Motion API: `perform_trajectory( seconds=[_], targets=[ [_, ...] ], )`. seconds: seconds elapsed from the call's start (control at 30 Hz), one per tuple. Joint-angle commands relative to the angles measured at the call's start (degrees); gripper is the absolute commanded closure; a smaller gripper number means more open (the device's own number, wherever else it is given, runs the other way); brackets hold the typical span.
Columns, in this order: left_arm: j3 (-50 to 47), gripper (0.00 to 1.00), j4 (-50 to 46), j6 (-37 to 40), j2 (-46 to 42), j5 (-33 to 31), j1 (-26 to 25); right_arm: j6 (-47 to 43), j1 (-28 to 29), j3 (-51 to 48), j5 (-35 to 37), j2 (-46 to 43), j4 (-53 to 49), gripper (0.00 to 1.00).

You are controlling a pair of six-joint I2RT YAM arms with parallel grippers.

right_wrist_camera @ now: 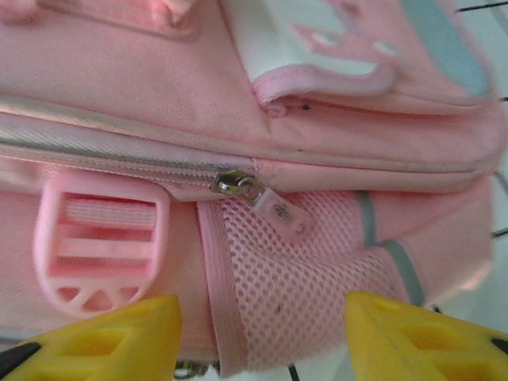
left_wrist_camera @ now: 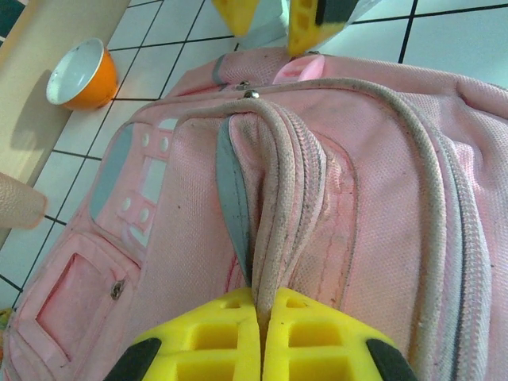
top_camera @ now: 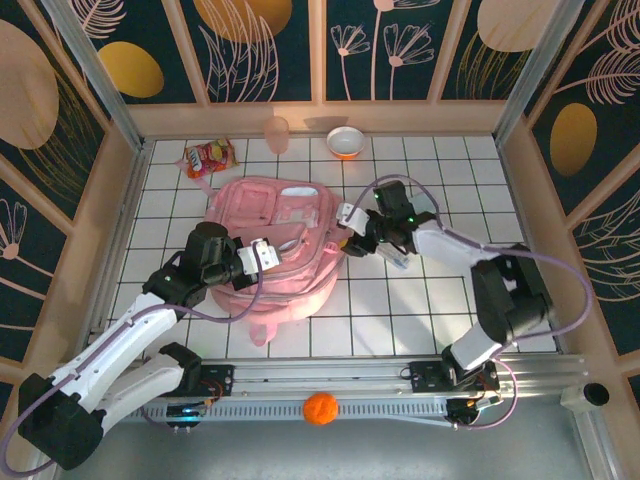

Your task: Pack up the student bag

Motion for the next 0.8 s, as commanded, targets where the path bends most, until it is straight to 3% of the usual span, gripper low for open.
perform_trajectory(
  seconds=[0.0,0.17,0.53,0.77],
  targets=[
    [2.55,1.0,4.91,1.37,-1.8,4.14,0.25,-6.52,-1.43,5.37,-9.06,4.46,-7.12,0.44],
    [1.89,1.0,4.72,2.02,-1.98,3.85,0.28,-8.67,-2.99,12.73,-16.07,10.87,-14.02,0.43],
    [1.14,1.0,7.29,1.51,-1.91,4.51,0.25,-9.58,-2.5,21.15,-20.48,18.43,-24.57,0.47],
    [1.4,1.0,7.89,1.68,-1.36,5.45,0.29,-7.53,-2.22,23.63,-23.42,20.64,-26.21,0.48]
  ],
)
